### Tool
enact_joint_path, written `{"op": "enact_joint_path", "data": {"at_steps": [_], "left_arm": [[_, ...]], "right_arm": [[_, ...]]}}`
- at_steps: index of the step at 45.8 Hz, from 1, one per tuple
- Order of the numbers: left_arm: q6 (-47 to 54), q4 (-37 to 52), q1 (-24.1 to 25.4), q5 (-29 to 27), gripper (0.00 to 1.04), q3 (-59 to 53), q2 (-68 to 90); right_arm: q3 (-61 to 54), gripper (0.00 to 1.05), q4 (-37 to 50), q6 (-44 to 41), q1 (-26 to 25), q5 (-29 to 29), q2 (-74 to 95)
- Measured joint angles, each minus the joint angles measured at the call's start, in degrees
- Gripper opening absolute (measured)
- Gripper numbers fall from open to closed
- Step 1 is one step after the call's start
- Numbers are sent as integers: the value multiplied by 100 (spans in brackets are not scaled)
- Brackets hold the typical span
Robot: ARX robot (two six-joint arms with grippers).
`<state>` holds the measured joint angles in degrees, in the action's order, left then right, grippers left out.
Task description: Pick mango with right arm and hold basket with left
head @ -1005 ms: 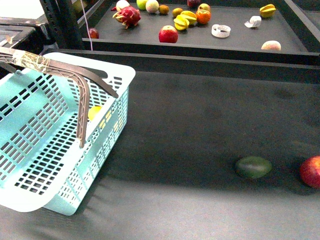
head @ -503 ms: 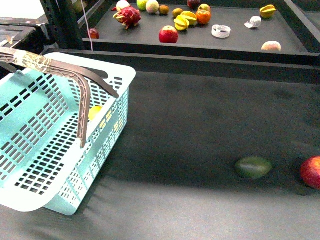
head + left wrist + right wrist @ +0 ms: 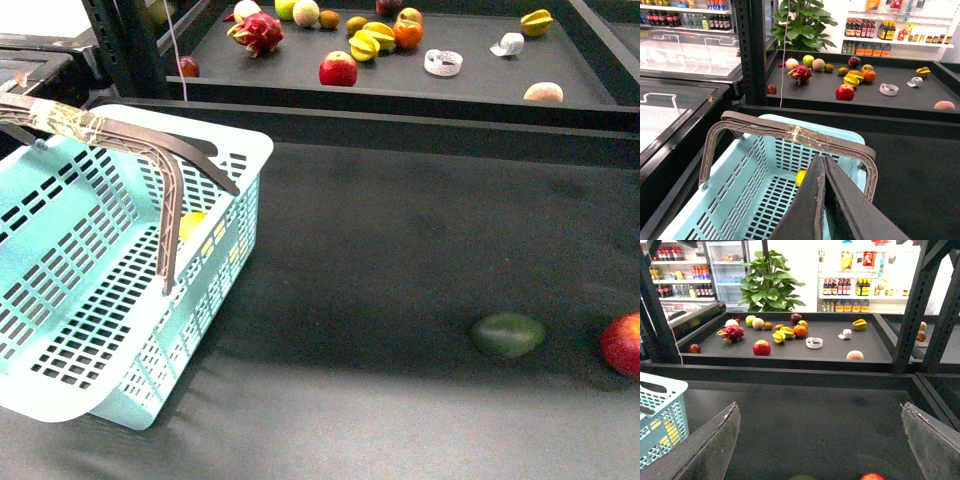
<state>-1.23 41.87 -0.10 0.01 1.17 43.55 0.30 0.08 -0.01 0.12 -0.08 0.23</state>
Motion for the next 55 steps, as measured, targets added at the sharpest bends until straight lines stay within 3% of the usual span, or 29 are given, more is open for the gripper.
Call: {"op": "enact_joint_path", "data": {"at_steps": [31, 51, 55], "left_arm": [[63, -2393, 0, 0, 4, -7, -2581], [76, -3169, 0, 0, 4, -7, -3357], [79, -4004, 0, 2, 4, -4, -3998]], "right_arm": [[0, 96, 0, 0, 0, 0, 0], [0, 96, 0, 0, 0, 0, 0], [0, 96, 0, 0, 0, 0, 0]]}}
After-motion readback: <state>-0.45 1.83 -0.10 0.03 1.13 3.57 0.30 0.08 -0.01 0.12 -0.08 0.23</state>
